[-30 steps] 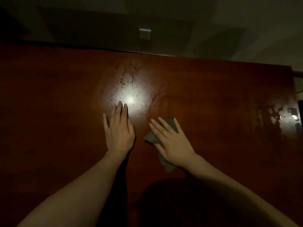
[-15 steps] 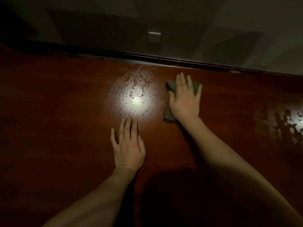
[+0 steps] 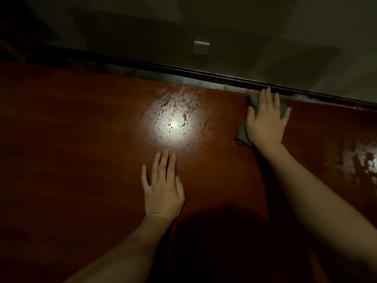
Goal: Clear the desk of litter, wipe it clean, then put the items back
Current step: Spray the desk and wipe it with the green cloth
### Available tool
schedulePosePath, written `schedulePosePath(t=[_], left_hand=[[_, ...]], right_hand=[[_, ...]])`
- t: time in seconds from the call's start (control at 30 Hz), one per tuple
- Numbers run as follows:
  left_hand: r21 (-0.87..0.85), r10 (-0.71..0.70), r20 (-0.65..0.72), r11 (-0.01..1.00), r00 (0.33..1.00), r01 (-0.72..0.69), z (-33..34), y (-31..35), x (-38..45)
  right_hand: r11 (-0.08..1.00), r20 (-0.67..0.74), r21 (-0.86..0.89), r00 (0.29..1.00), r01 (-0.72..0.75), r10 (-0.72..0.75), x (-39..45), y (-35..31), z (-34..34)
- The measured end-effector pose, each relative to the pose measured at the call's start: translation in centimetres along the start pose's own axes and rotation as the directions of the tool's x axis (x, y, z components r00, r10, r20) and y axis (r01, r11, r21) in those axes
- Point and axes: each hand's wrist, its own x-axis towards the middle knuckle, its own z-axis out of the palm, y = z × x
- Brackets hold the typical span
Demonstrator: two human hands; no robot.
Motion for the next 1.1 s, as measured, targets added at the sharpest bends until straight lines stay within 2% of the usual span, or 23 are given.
schedulePosePath(t=[0.07, 0.13, 0.2, 0.27, 0.33, 0.47, 0.5, 0.53, 0.63, 0.7, 0.77, 0.83, 0.9, 1.0, 1.1], left_hand=[[0.003, 0.0, -0.003, 1.0, 1.0, 0.0, 0.0, 0.0, 0.0], [-0.001, 0.002, -0.015, 1.0, 1.0, -0.002, -0.1, 0.1, 0.0], [-0.001, 0.002, -0.026, 1.0, 1.0, -0.002, -0.1, 0.1, 0.0], [-0.001, 0.003, -0.028, 1.0, 1.0, -0.004, 0.0, 0.1, 0.0], [-0.008, 0.005, -0.024, 1.0, 1.0, -0.005, 0.0, 0.1, 0.0], [-0.034, 0.002, -0.027, 0.999, 1.0, -0.002, -0.2, 0.2, 0.0], [-0.039, -0.002, -0.026, 0.999, 1.0, 0.001, -0.2, 0.1, -0.1], [-0.043, -0.006, -0.024, 0.999, 1.0, 0.005, -0.2, 0.1, -0.1], [-0.06, -0.005, -0.016, 0.998, 1.0, 0.004, -0.2, 0.2, -0.2], [-0.071, -0.008, -0.02, 0.997, 1.0, 0.006, -0.3, 0.3, -0.3], [-0.079, -0.006, -0.022, 0.997, 1.0, 0.004, -0.4, 0.3, -0.4], [-0.103, -0.005, -0.014, 0.995, 1.0, 0.003, -0.5, 0.2, -0.5], [-0.153, -0.005, -0.011, 0.988, 1.0, 0.004, -0.9, 0.1, -0.5], [-0.22, 0.024, -0.011, 0.975, 1.0, -0.026, -2.2, -0.1, -0.9], [-0.24, 0.017, -0.044, 0.97, 0.999, -0.027, -3.5, -0.2, -3.2]], right_hand=[[0.998, 0.024, 0.013, 0.998, 0.057, -0.057, 1.9, -3.2, -0.1], [0.972, 0.057, -0.028, 0.971, 0.234, -0.232, 1.6, -6.4, 0.3], [0.903, 0.083, -0.06, 0.903, 0.426, -0.421, -1.0, -8.7, 1.3], [0.827, 0.085, -0.07, 0.83, 0.557, -0.552, -5.5, -8.9, 2.6], [0.768, 0.101, -0.053, 0.769, 0.638, -0.631, -11.4, -6.7, 3.6], [0.637, 0.243, -0.058, 0.629, 0.769, -0.738, -19.8, 2.8, 4.3], [0.646, 0.228, -0.069, 0.642, 0.76, -0.732, -19.6, 5.2, 4.0], [0.698, 0.197, -0.084, 0.699, 0.711, -0.688, -18.8, 7.0, 3.5], [0.935, 0.086, -0.059, 0.935, 0.349, -0.343, -14.3, 8.5, 1.9], [0.993, 0.034, -0.047, 0.993, 0.11, -0.109, -11.3, 6.6, 1.4], [0.999, 0.035, -0.042, 0.999, 0.028, -0.027, -9.5, 3.4, 1.4], [0.991, 0.055, -0.046, 0.99, 0.129, -0.126, -9.8, -0.3, 1.8], [0.948, 0.087, -0.057, 0.948, 0.313, -0.308, -12.5, -3.4, 2.7], [0.831, 0.124, -0.057, 0.83, 0.553, -0.544, -19.6, -4.9, 4.8], [0.695, 0.154, -0.053, 0.693, 0.717, -0.704, -27.6, -1.8, 6.2]])
